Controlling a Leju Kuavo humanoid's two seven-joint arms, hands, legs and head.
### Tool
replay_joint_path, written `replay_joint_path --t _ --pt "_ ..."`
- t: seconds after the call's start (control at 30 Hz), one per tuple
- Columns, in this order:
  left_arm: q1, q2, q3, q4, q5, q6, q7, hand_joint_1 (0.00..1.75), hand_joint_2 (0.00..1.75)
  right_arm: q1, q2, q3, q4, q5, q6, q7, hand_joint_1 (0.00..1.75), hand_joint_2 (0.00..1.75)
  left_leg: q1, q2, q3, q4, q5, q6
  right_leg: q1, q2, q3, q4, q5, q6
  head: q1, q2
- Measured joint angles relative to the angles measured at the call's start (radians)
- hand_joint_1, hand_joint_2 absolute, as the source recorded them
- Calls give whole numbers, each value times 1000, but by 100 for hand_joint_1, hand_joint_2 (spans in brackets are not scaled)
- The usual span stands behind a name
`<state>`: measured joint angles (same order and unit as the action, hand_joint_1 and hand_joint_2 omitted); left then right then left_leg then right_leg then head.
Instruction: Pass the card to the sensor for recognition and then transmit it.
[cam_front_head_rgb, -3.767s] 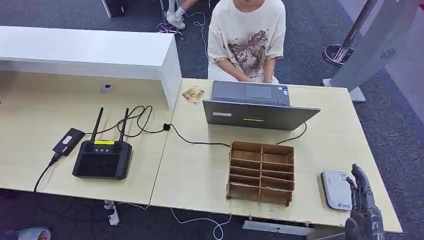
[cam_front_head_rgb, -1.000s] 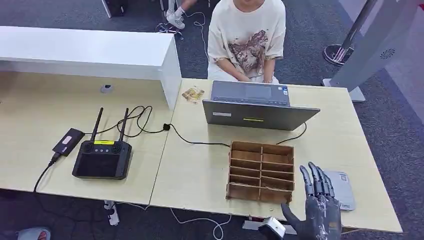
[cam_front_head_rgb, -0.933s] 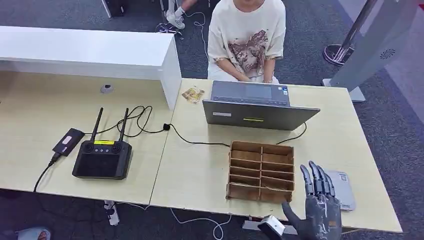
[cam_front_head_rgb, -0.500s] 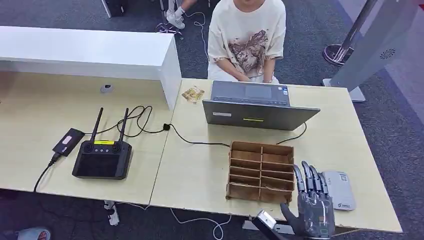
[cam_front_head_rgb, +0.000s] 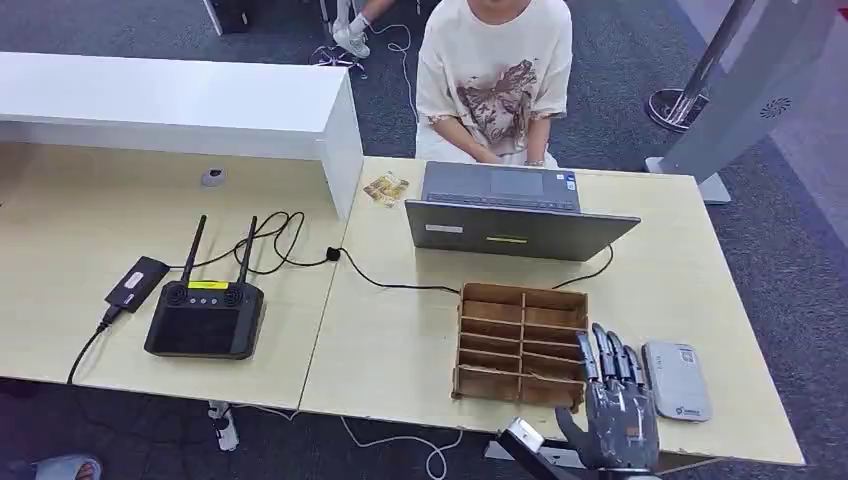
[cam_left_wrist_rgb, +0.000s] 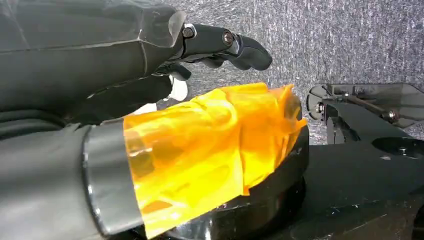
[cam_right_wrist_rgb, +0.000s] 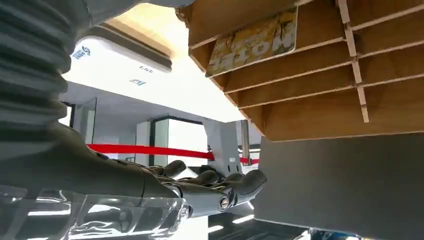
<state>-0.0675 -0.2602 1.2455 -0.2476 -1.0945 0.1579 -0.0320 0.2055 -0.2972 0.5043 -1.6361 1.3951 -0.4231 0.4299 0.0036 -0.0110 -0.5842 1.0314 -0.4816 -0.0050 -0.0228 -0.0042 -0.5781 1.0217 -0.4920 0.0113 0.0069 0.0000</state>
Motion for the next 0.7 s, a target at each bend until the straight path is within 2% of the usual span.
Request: replay_joint_path --t 0.4,0.5,0.7 --pt "0 0 0 0 6 -1 0 0 0 -10 0 3 8 -12 18 -5 0 175 0 0 0 0 0 0 0 0 0 0 0 0 0 0" --pt "-1 0 0 0 9 -1 0 0 0 -13 0 11 8 -13 21 -7 10 175 0 0 0 0 0 0 0 0 0 0 0 0 0 0" --pt "-1 0 0 0 9 -2 0 0 0 -24 0 26 8 -13 25 -25 10 175 0 0 0 0 0 0 0 0 0 0 0 0 0 0"
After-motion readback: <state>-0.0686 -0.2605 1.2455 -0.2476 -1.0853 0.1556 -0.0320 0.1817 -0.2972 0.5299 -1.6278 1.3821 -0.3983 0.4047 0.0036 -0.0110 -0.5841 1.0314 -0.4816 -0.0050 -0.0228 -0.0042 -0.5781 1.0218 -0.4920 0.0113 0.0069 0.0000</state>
